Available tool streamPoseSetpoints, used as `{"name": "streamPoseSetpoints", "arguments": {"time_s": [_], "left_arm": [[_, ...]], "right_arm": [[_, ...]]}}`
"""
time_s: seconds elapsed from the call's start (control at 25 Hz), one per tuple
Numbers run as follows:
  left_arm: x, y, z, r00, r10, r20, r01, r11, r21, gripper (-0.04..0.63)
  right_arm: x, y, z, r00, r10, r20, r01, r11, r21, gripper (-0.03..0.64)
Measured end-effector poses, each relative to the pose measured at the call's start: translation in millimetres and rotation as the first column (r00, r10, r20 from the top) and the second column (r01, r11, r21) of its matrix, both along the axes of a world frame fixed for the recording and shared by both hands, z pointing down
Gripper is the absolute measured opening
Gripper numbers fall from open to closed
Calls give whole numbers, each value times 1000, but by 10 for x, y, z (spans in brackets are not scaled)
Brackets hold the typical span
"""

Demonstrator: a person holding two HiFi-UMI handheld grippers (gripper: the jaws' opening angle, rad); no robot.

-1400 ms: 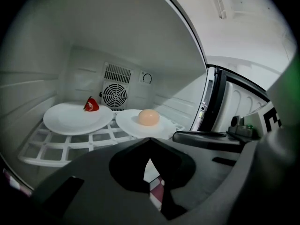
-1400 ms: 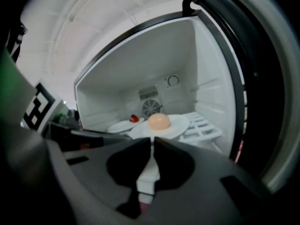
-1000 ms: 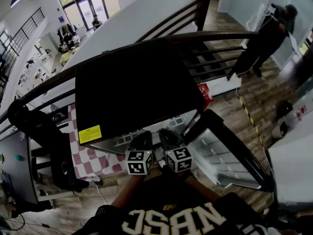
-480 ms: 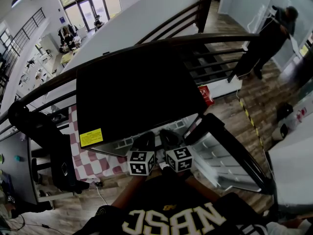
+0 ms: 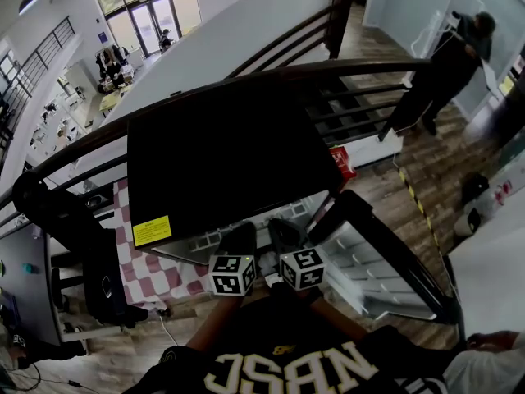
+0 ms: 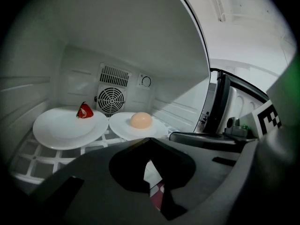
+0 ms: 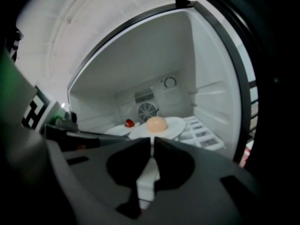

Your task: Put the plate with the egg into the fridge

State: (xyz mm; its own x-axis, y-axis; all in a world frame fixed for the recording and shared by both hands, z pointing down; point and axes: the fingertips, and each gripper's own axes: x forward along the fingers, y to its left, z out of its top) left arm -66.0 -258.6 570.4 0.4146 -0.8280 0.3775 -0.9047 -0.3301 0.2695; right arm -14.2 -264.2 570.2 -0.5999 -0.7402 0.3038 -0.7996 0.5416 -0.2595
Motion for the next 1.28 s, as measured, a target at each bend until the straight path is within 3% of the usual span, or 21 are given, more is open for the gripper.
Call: {"name": "streamPoseSetpoints", "arguments": {"time_s": [0.44, 0.92, 1.08, 1.28], "left_arm": [[37, 271, -301, 1000, 11, -26, -8, 996, 94, 21], [-218, 844, -769, 999, -21, -41, 30, 977, 212, 21], [-282, 1064, -822, 999, -26, -22, 30, 971, 237, 21], [-607, 1366, -876, 996, -59, 64, 39, 962, 271, 21]], "right_arm": [[206, 283, -264, 998, 60, 30, -61, 997, 36, 37], [257, 879, -679, 996, 85, 27, -88, 986, 139, 37], [364, 1037, -726, 994, 106, 27, -109, 982, 151, 37], [660, 1263, -797, 990, 141, 26, -143, 976, 162, 37]]}}
